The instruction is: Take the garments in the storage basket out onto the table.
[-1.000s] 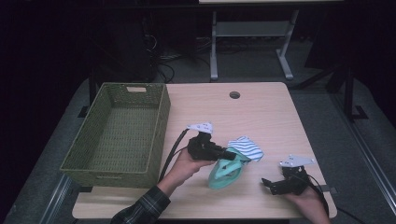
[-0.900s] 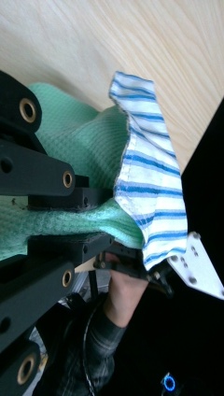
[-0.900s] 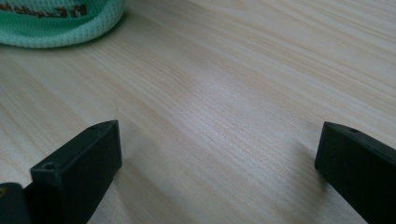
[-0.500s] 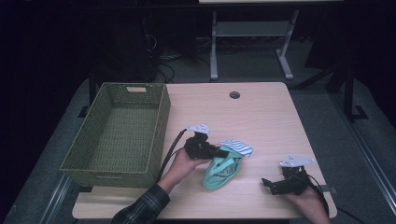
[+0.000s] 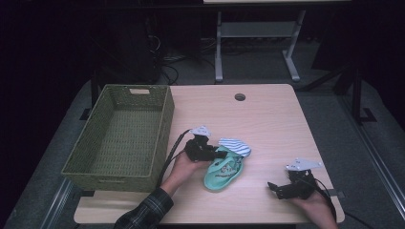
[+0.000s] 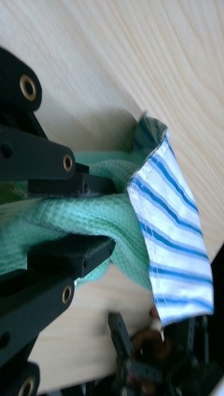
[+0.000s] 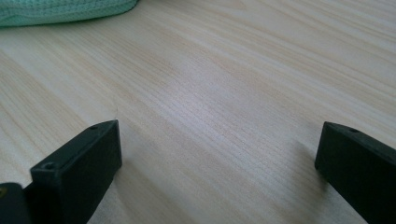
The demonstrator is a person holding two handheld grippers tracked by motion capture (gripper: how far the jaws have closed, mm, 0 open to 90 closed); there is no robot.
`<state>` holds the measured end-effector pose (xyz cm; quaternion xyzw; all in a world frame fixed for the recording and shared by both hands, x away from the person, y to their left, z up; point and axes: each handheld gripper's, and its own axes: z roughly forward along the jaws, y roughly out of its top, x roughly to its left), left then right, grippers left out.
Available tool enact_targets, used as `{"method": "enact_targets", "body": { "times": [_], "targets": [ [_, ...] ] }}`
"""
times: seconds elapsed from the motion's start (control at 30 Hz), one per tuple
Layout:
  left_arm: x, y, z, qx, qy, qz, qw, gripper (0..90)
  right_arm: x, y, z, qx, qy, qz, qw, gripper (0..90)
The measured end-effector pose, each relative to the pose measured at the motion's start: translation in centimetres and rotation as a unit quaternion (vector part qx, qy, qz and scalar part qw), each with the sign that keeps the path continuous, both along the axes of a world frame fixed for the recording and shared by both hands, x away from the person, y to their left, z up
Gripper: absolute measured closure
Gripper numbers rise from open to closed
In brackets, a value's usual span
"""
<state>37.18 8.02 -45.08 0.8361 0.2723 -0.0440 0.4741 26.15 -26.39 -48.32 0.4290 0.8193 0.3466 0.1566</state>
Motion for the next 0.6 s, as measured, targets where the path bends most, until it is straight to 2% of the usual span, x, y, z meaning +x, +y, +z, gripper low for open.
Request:
{"method": "enact_targets", "body": {
  "times": [0.1, 0.23, 0.27, 0.37, 0.47, 0.6],
  "targets": [
    [0.2, 0.3, -0.3, 0.018, -0.003, 0.018, 0.9997, 64.0, 0.0, 0.0, 0.0, 0.0, 0.0, 0.0, 1.0, 0.2],
    [0.4, 0.5, -0.6, 0.047, -0.003, 0.05, 0.9976, 51.3, 0.0, 0.0, 0.0, 0.0, 0.0, 0.0, 1.0, 0.2],
    [0.4, 0.6, -0.6, 0.048, -0.002, 0.053, 0.9974, 45.6, 0.0, 0.0, 0.0, 0.0, 0.0, 0.0, 1.0, 0.2],
    [0.5, 0.9, -0.4, 0.056, -0.007, 0.064, 0.9963, 36.6, 0.0, 0.0, 0.0, 0.001, 0.001, -0.001, 1.0, 0.1],
    [0.0, 1.1, 0.4, 0.056, -0.018, 0.073, 0.9956, 31.0, 0.0, 0.0, 0.0, 0.001, 0.001, -0.001, 1.0, 0.1],
    [-0.9, 1.4, 2.1, 0.053, -0.05, 0.077, 0.9943, 27.5, 0.0, 0.0, 0.0, 0.001, 0.001, 0.0, 1.0, 0.1]
  ]
}}
